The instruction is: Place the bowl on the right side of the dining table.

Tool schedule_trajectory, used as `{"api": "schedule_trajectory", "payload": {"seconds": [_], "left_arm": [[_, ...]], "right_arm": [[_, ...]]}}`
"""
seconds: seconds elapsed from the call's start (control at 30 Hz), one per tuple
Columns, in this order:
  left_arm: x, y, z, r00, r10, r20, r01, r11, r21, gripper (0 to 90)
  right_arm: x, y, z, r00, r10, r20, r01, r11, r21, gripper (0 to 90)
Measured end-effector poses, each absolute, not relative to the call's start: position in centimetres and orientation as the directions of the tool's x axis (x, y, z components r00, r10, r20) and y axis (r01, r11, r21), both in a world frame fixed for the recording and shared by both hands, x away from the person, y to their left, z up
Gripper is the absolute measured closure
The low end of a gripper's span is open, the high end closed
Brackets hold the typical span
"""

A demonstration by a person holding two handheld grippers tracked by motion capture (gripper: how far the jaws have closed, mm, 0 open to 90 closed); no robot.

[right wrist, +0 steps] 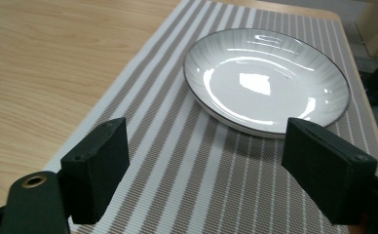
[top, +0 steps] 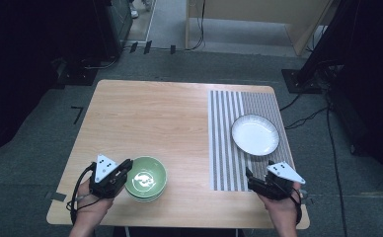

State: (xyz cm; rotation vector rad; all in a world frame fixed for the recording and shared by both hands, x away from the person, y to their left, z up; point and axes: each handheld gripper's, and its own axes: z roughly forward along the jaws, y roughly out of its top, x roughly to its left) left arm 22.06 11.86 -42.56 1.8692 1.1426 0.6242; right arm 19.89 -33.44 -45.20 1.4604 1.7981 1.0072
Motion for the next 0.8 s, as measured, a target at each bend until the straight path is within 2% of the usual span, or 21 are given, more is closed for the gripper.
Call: {"api": "schedule_trajectory", "payload": {"seconds": [0.27, 0.7, 0.8], "left_arm": [[21.9, 11.8, -42.3, 0.462, 0.887, -0.002, 0.454, -0.234, 0.86, 86.7], [22.0, 12.4, -41.9, 0.466, 0.883, -0.046, 0.462, -0.199, 0.864, 88.5], [22.0, 12.5, -41.9, 0.467, 0.883, -0.048, 0.472, -0.203, 0.858, 86.1]], "right_arm": [[20.4, -31.1, -44.1, -0.26, 0.965, 0.017, 0.494, 0.118, 0.862, 17.3], [21.7, -26.2, -42.8, -0.362, 0.931, 0.035, 0.462, 0.147, 0.874, 19.3], [22.1, -25.0, -42.7, -0.382, 0.923, 0.039, 0.458, 0.153, 0.876, 19.6]]}}
